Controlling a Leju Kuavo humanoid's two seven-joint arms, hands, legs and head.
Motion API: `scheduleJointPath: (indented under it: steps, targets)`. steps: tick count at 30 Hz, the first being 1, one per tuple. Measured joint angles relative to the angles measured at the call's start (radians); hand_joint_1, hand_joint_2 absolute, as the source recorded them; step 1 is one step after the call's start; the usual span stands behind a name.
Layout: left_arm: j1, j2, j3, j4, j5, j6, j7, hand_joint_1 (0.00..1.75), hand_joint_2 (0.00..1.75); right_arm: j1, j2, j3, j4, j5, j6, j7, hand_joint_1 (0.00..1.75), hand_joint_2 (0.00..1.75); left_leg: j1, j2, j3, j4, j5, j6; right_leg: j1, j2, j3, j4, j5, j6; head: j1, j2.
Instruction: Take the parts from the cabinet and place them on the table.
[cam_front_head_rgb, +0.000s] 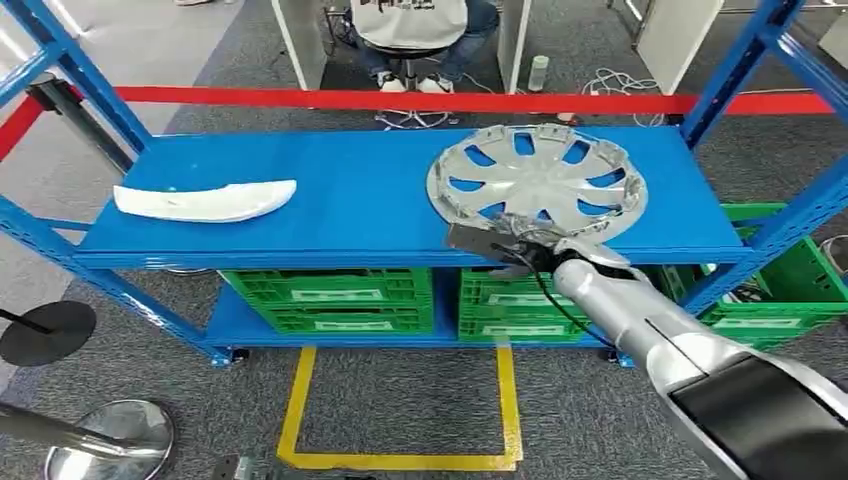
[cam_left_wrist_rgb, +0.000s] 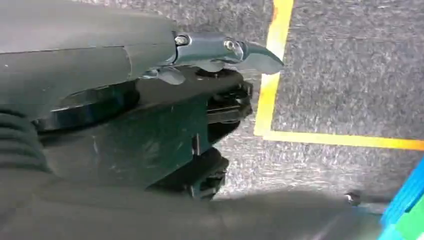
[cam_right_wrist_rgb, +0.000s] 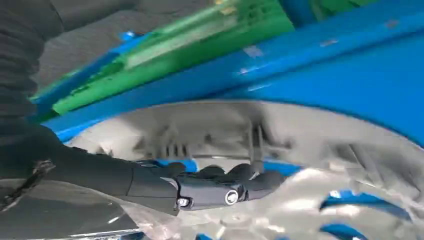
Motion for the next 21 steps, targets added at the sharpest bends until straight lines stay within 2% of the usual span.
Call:
scheduleJointPath:
  steps: [2,4,6,7,8,9,12,13,14,15,16,17,18,19,21]
  targets:
    - [0.001,0.000,0.000,0.000,-0.001,0.004,0.006,0.00,1.75,-0.013,0.004,0.008,0.013,0.023,0.016,0.024,0.00,1.75,-0.001,0.000,0.080,-0.165,0.081,0.013,0.000,0.001,0.005,0.000,-0.002,0.003,0.000,0.000]
    - [0.003,-0.003,0.000,0.000,-0.007,0.007,0.007,0.00,1.75,-0.018,0.004,0.022,0.032,0.043,0.025,0.050,0.00,1.75,-0.006,0.000,0.104,-0.221,0.064,0.020,0.007,0.002,-0.003,0.002,-0.001,0.013,0.001,0.000]
    - [0.008,-0.004,0.001,0.000,-0.009,0.011,0.007,0.00,1.75,-0.023,0.004,0.026,0.042,0.063,0.031,0.078,0.00,1.75,-0.008,0.000,0.098,-0.218,0.062,0.023,0.005,0.000,-0.004,-0.003,0.004,0.023,0.001,0.000]
    - [0.008,-0.004,0.001,0.000,-0.011,0.012,0.007,0.00,1.75,-0.029,0.004,0.028,0.048,0.068,0.034,0.086,0.00,1.75,-0.005,0.000,0.101,-0.225,0.066,0.029,0.006,0.000,-0.003,-0.003,0.004,0.029,0.002,0.000]
    - [0.008,-0.005,0.001,0.000,-0.015,0.014,0.007,0.00,1.75,-0.032,0.002,0.029,0.055,0.072,0.034,0.094,0.00,1.75,0.000,0.003,0.107,-0.234,0.072,0.036,0.004,0.000,-0.016,0.006,-0.007,0.035,0.002,0.000]
    - [0.008,-0.006,0.002,0.000,-0.017,0.014,0.007,0.00,1.75,-0.035,0.001,0.030,0.060,0.075,0.034,0.099,0.00,1.75,0.000,0.004,0.108,-0.235,0.072,0.042,0.004,0.000,-0.027,0.037,-0.032,0.037,0.004,0.000]
    - [0.008,-0.010,0.002,0.000,-0.018,0.017,0.007,0.00,1.75,-0.035,-0.004,0.035,0.079,0.078,0.035,0.107,0.00,1.75,0.000,0.005,0.106,-0.234,0.072,0.046,0.004,0.000,-0.133,0.265,-0.133,0.044,0.006,0.000]
    - [0.008,-0.009,0.002,0.000,-0.018,0.018,0.007,0.00,1.75,-0.035,-0.005,0.037,0.083,0.080,0.036,0.110,0.00,1.75,0.000,0.005,0.106,-0.234,0.072,0.046,0.004,0.000,-0.151,0.302,-0.137,0.046,0.007,0.000]
    - [0.008,-0.010,0.002,0.000,-0.019,0.019,0.007,0.00,1.75,-0.036,-0.005,0.037,0.086,0.080,0.039,0.115,0.00,1.75,0.000,0.005,0.108,-0.234,0.071,0.046,0.004,0.000,-0.146,0.292,-0.120,0.046,0.006,0.000]
    - [0.008,-0.010,0.002,0.000,-0.021,0.022,0.007,0.00,1.75,-0.041,-0.006,0.038,0.088,0.082,0.047,0.120,0.02,1.75,0.000,0.005,0.109,-0.233,0.071,0.046,0.003,0.000,-0.120,0.241,-0.083,0.046,0.007,0.000]
    - [0.008,-0.011,0.002,0.000,-0.022,0.022,0.007,0.00,1.75,-0.049,-0.006,0.039,0.092,0.083,0.061,0.126,1.64,1.75,0.001,0.005,0.111,-0.232,0.070,0.044,0.003,-0.001,-0.076,0.153,-0.036,0.044,0.007,0.000]
    - [0.007,-0.013,0.002,0.000,-0.026,0.024,0.007,0.00,1.75,-0.058,-0.006,0.040,0.093,0.086,0.074,0.131,1.75,1.75,0.001,0.004,0.113,-0.230,0.067,0.040,0.002,-0.003,-0.023,0.053,0.006,0.042,0.007,0.000]
    - [0.007,-0.012,0.002,0.000,-0.027,0.026,0.007,0.00,1.75,-0.064,-0.006,0.041,0.096,0.091,0.087,0.137,1.75,1.75,-0.004,0.003,0.111,-0.228,0.064,0.034,0.005,-0.004,0.000,0.014,-0.010,0.040,0.006,0.000]
    - [0.007,-0.013,0.002,0.000,-0.028,0.028,0.006,0.00,1.75,-0.065,-0.006,0.043,0.099,0.093,0.091,0.139,1.75,1.75,-0.007,0.001,0.105,-0.219,0.063,0.029,0.005,0.000,0.012,-0.005,-0.010,0.033,0.006,0.000]
    - [0.007,-0.013,0.002,0.000,-0.029,0.031,0.005,0.00,1.75,-0.066,-0.006,0.045,0.101,0.097,0.092,0.139,1.75,1.75,-0.005,0.001,0.104,-0.225,0.068,0.022,0.008,0.000,0.008,0.002,-0.011,0.024,0.005,0.000]
